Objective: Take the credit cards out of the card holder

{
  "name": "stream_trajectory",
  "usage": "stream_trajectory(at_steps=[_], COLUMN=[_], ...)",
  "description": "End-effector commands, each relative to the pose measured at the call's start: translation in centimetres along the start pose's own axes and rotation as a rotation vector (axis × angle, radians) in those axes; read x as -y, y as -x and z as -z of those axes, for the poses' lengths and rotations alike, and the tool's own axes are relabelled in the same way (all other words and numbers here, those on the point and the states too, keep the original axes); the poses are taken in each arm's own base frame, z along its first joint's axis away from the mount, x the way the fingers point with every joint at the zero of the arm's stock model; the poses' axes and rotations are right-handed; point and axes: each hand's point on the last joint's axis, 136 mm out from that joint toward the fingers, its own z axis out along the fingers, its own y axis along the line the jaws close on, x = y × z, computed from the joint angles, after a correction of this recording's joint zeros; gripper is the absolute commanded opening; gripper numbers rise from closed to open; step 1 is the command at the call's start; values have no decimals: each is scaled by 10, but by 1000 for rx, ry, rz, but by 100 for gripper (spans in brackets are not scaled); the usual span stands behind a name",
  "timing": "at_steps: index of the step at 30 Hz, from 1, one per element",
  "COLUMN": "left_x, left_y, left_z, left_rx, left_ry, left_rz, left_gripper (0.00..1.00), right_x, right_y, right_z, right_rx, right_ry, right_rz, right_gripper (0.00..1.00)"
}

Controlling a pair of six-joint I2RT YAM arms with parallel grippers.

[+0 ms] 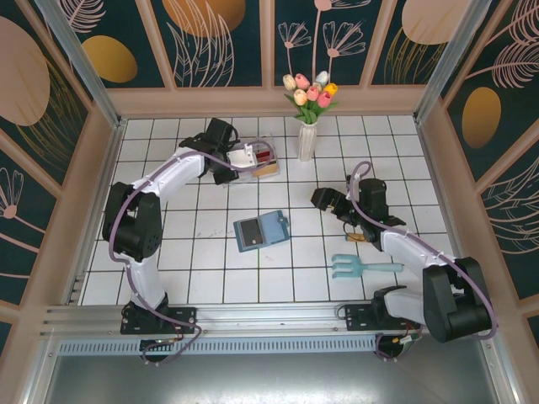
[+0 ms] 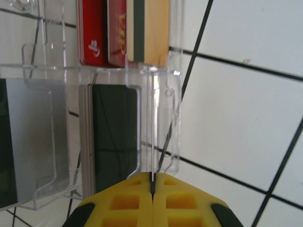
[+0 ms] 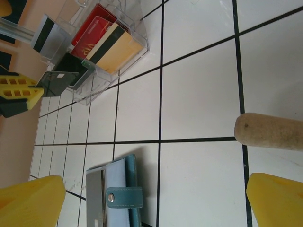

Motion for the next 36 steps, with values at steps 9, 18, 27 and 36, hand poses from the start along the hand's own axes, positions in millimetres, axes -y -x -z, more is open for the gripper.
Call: stream_trajectory(at_steps=[9,18,27,36], left_x=[-7,-19,-18,-30], left_y=[-8,4,2,1], left_z=[-16,-15,-5,-6], left_rx=[-20,16,26,48], left_ry=[-45,-31,-56,-35], left_rz=[-107,-113,-102,-64], left_gripper=[0,0,0,0], right_x=[5,8,12,14], right_y=[-4,-8,-10,-15], right_z=[-5,-9,-13,-18], right_rx=[2,-17,-27,-56], right_ry=[24,28,20,26], right_rz=[-2,-20,-33,-49], right_gripper=[99,99,99,99])
